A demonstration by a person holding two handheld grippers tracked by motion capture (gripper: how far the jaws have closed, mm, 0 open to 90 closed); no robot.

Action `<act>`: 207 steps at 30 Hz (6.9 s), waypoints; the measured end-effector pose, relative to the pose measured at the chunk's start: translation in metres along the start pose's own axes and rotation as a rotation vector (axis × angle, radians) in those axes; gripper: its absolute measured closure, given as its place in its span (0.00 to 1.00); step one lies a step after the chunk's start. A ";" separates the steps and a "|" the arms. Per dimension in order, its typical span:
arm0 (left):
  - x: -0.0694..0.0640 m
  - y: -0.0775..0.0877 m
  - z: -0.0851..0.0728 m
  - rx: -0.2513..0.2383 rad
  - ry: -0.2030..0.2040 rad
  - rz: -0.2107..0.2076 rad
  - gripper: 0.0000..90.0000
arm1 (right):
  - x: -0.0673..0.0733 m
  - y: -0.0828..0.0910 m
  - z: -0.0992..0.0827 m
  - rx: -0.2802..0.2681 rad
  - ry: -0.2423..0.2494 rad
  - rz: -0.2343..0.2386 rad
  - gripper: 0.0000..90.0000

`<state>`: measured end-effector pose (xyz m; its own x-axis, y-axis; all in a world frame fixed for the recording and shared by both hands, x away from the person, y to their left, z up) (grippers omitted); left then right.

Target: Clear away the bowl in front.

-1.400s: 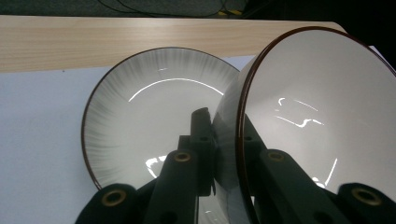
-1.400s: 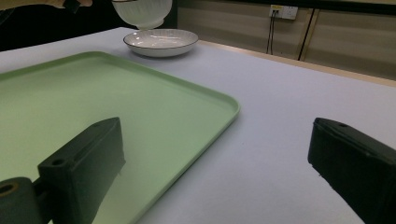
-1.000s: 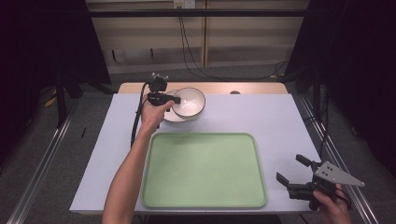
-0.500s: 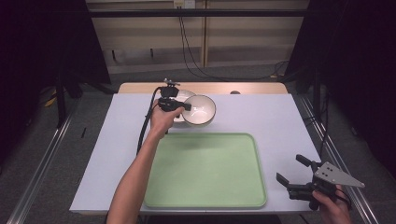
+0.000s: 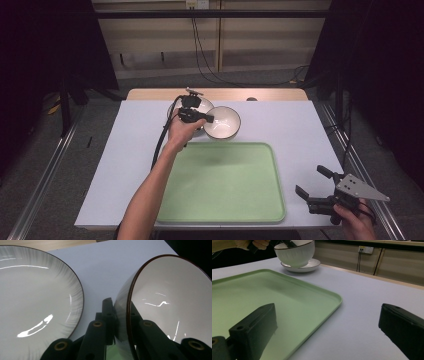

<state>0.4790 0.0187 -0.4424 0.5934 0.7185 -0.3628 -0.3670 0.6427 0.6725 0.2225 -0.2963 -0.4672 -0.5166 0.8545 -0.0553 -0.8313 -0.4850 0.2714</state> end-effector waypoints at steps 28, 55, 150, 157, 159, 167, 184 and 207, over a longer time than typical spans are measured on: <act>-0.051 -0.039 -0.004 0.087 -0.074 -0.068 0.91 | 0.000 0.000 0.000 -0.003 0.004 -0.002 0.01; -0.095 -0.085 -0.016 0.188 -0.117 -0.125 0.91 | 0.001 0.000 0.000 -0.007 0.012 0.003 0.02; -0.088 -0.059 -0.025 -0.117 -0.208 -0.028 0.05 | 0.001 0.001 0.002 -0.023 0.006 0.015 0.02; -0.080 -0.044 -0.031 -0.142 -0.199 -0.010 0.04 | 0.001 0.001 0.002 -0.018 0.006 0.009 0.02; -0.078 -0.040 -0.033 -0.152 -0.194 -0.009 0.05 | 0.001 0.002 0.002 -0.018 0.004 0.011 0.02; -0.073 -0.020 -0.037 -0.175 -0.196 0.004 0.04 | 0.001 0.001 0.002 -0.017 0.003 0.012 0.02; -0.067 0.022 -0.048 -0.217 -0.200 0.065 0.04 | 0.001 0.001 0.003 -0.019 0.005 0.009 0.02; -0.037 0.091 -0.088 -0.299 -0.179 0.167 0.03 | 0.001 0.001 0.002 -0.014 0.004 0.003 0.02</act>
<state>0.3605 0.0738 -0.4245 0.6138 0.7791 -0.1277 -0.6465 0.5888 0.4851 0.2215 -0.2959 -0.4649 -0.5202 0.8520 -0.0587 -0.8324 -0.4904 0.2581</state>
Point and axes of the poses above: each handheld gripper's, and its own axes: y roughly backward along the jaws, z roughly out of its top, x roughly to its left, the point moved 6 cm from there along -y, roughly forward along the jaws, and after that the axes turned 3 degrees about y, right-handed, at the moved point
